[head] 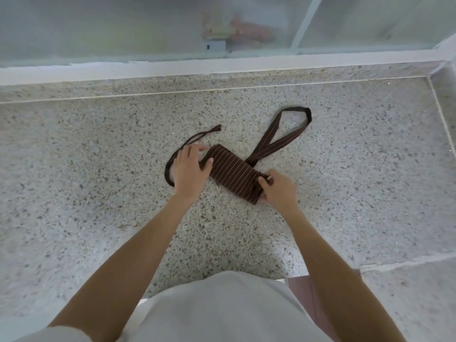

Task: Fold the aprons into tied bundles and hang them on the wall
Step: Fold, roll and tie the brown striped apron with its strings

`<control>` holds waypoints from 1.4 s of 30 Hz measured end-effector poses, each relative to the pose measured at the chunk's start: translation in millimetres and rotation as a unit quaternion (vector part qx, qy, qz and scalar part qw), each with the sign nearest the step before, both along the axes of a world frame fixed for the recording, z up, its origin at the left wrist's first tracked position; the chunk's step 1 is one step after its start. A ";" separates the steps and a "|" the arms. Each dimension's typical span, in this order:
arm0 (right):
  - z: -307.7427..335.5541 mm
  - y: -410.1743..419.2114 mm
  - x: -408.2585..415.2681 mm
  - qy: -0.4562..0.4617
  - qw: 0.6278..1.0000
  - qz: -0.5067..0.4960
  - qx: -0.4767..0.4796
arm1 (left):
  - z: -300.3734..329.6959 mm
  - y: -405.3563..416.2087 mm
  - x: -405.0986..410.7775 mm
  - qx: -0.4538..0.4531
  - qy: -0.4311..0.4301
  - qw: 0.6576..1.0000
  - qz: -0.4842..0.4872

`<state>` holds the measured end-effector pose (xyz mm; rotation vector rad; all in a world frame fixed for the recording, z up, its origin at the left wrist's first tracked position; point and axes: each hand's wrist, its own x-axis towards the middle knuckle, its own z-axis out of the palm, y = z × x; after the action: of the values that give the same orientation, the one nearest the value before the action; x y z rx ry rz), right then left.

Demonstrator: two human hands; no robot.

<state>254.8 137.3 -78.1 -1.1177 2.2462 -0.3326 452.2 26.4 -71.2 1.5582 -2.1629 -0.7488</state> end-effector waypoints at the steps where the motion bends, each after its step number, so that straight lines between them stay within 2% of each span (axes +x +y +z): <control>1: -1.8 11.8 10.3 -0.008 1.000 -0.006 -0.001 | 3.5 10.0 4.0 -0.025 0.015 0.999 -0.014; 3: -3.5 33.3 31.2 -0.031 0.999 -0.013 -0.002 | 6.9 34.3 12.5 -0.023 0.031 0.998 -0.057; 6: 4.9 51.1 55.3 -0.072 0.997 0.005 0.021 | -2.5 65.1 23.9 0.027 -0.019 0.994 -0.104; 8: 10.8 54.2 61.3 -0.018 0.998 0.058 0.027 | -12.4 75.1 27.3 0.049 -0.065 0.991 -0.110; 9: 14.1 53.4 61.8 0.025 0.997 0.078 0.003 | -14.3 77.0 26.9 0.055 -0.081 0.989 -0.111; 12: 19.6 39.7 58.6 0.114 0.972 0.135 -0.155 | -15.7 74.2 21.0 0.051 -0.116 0.983 -0.130; 13: 19.2 30.2 55.9 0.115 0.963 0.163 -0.178 | -16.3 72.7 20.0 0.046 -0.127 0.981 -0.139; 15: 15.1 10.7 49.5 0.075 0.963 0.213 -0.150 | -15.6 73.0 18.6 0.034 -0.131 0.981 -0.138; 16: 13.5 1.8 47.2 0.053 0.965 0.231 -0.115 | -16.3 74.2 19.3 0.037 -0.116 0.986 -0.115; 18: 7.3 -9.5 42.0 0.031 0.966 0.251 -0.061 | -12.8 77.1 20.5 0.102 -0.031 0.994 -0.021; 20: 3.8 -11.7 38.6 0.018 0.966 0.257 -0.031 | -14.3 78.8 21.7 0.211 0.073 0.973 0.059; 21: 2.9 -11.8 38.1 0.012 0.966 0.256 -0.030 | -13.8 78.6 21.5 0.248 0.098 0.961 0.071; 26: -2.8 -3.9 41.7 -0.095 0.976 0.189 -0.049 | -9.1 71.5 10.5 0.339 0.187 0.918 0.087; 28: -0.9 -2.0 37.5 -0.172 0.968 0.175 -0.054 | -5.8 68.2 8.8 0.335 0.210 0.915 0.083; 30: 7.3 -2.3 33.0 -0.282 0.944 0.160 -0.056 | -1.3 65.6 12.1 0.325 0.246 0.910 0.072; 32: 17.0 -2.5 34.2 -0.312 0.935 0.155 -0.069 | 5.2 65.0 18.1 0.309 0.257 0.915 0.039; 33: 18.8 -2.2 37.2 -0.265 0.946 0.165 -0.091 | 9.4 65.0 20.3 0.281 0.227 0.932 0.009; 35: 16.9 -1.1 48.2 -0.065 0.966 0.208 -0.140 | 13.0 65.2 22.4 0.189 0.105 0.975 -0.046; 37: 15.7 4.1 59.4 0.121 0.952 0.228 -0.166 | 13.0 67.2 21.5 0.112 -0.001 0.991 -0.068; 38: 14.9 7.7 64.1 0.183 0.939 0.224 -0.186 | 13.7 68.5 20.4 0.093 -0.030 0.993 -0.068; 40: 14.6 17.1 67.2 0.264 0.912 0.211 -0.234 | 13.3 70.8 18.7 0.063 -0.071 0.993 -0.073; 42: 11.7 28.2 62.9 0.296 0.894 0.202 -0.268 | 10.3 74.8 20.1 -0.011 -0.097 0.991 -0.087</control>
<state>317.7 165.4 -66.4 -2.1883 2.3919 -0.5033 472.3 101.2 -60.8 1.4994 -2.4649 -0.6452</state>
